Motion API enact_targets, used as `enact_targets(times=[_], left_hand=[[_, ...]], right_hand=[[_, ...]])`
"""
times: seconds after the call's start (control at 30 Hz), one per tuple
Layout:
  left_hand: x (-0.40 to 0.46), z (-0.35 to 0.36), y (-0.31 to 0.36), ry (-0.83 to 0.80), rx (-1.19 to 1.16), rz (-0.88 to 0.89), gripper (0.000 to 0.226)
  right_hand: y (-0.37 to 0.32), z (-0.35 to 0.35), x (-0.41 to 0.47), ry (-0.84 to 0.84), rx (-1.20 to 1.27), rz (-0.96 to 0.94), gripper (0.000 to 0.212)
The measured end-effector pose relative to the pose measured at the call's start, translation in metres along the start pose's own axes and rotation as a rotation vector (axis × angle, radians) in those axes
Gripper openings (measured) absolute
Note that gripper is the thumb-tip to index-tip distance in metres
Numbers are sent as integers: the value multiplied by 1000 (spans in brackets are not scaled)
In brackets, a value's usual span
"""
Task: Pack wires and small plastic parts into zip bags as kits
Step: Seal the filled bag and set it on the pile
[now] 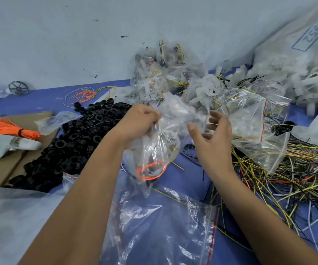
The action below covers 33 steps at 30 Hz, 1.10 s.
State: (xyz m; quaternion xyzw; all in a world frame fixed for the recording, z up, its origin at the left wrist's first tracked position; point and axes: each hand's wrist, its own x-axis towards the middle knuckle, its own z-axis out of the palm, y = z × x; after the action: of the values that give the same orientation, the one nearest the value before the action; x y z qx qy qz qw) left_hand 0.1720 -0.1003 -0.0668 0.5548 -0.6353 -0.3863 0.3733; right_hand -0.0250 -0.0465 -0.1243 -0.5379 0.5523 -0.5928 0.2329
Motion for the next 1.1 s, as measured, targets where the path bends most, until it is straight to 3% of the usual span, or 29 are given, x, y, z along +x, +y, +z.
enact_targets(times=[0.07,0.17,0.3,0.37,0.5,0.63,0.8,0.9,1.0,1.1], left_hand=[[-1,-4,4,99,-143,-51,43],[-6,-6,13,174,-332,-138,57],[-23,-2,16,116,-455,-201,32],[-30,-1,10,61,-483,-260,34],[-36,9,-12,137,-552,-371,57],[-46,23,-34,6,-650,-301,66],[-50,26,-47,2,-724,-206,31],[-50,23,-53,-52,-870,-228,35],[-52,14,-54,-74,-1009,-242,36],[-53,8,-59,-65,-1074,-260,62]], right_hand=[[-4,2,-1,-49,127,55,56],[-10,5,-5,-265,348,242,52],[-11,3,-4,-546,609,537,68],[-11,1,-5,-578,667,549,58],[-2,4,-8,-642,576,564,19],[3,7,-10,-680,441,512,12],[-1,11,-11,-590,302,291,19],[1,9,-7,-499,268,285,31],[7,7,-2,-449,249,347,28],[9,6,0,-468,277,409,24]])
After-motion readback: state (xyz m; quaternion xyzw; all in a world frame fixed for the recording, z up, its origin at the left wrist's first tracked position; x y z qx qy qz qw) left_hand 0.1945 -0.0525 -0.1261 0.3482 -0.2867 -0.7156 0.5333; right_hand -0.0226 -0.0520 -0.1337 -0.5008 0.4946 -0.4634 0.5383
